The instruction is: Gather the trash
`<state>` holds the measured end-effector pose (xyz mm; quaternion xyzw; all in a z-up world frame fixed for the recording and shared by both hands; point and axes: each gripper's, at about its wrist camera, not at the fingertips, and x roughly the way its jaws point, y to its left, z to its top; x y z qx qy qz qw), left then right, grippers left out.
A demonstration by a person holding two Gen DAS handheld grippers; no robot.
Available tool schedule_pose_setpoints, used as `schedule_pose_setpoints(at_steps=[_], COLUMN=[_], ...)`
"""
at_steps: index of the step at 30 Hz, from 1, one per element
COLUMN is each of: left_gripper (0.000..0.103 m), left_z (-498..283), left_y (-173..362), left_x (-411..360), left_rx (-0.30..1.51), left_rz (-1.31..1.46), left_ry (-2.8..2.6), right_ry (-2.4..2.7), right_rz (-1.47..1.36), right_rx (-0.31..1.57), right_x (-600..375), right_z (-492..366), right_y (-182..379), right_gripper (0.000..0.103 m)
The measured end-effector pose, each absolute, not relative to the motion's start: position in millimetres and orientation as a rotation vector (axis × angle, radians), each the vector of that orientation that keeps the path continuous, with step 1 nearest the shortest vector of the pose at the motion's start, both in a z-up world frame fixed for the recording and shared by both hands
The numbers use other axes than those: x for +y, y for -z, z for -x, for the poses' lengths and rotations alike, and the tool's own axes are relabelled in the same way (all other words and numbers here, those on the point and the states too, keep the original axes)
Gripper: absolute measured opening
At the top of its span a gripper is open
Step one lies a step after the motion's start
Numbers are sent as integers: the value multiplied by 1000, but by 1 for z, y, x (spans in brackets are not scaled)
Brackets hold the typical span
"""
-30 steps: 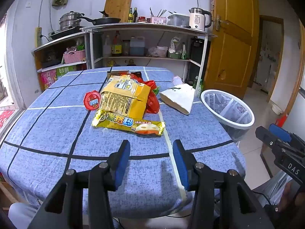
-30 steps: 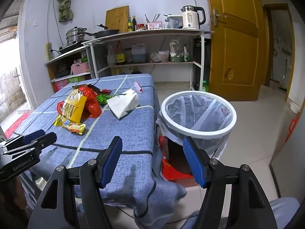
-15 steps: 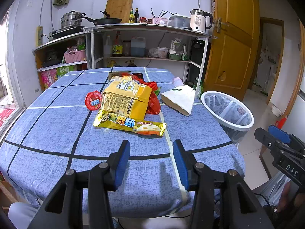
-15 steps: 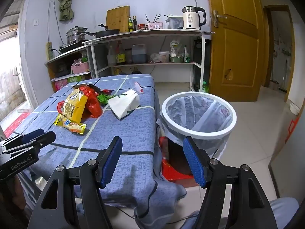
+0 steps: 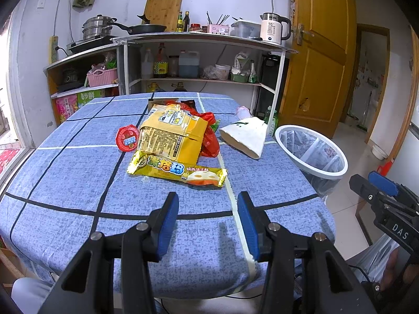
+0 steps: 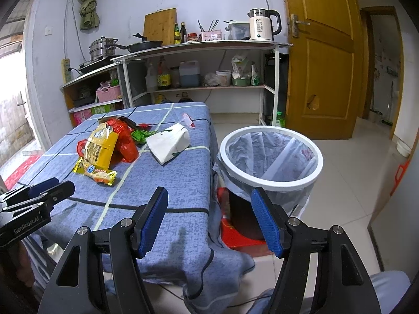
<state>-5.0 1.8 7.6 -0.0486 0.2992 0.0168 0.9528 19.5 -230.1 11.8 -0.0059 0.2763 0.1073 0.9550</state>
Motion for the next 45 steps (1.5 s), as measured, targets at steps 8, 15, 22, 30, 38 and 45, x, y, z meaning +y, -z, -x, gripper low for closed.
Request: schedule_pose_setpoints(at_steps=[8, 15, 22, 30, 38, 45], left_gripper=[49, 49, 49, 49, 49, 49], left_z=[5, 4, 4, 4, 4, 4], left_y=[-7, -7, -7, -7, -7, -6], left_x=[0, 1, 1, 0, -1, -2], left_rx=[612, 614, 613, 613, 615, 618], left_rz=[98, 101, 100, 101, 100, 102], left_ry=[-30, -26, -26, -25, -23, -21], right_ry=[-215, -215, -214, -214, -214, -215], right_rz=[14, 14, 15, 14, 14, 17], right_rx=[561, 565, 563, 565, 568, 567], right_x=[-231, -231, -230, -230, -230, -229], right_z=[-19, -19, -19, -20, -20, -20], right_y=[-12, -13, -13, -13, -12, -12], right_gripper=[67, 67, 67, 67, 67, 67])
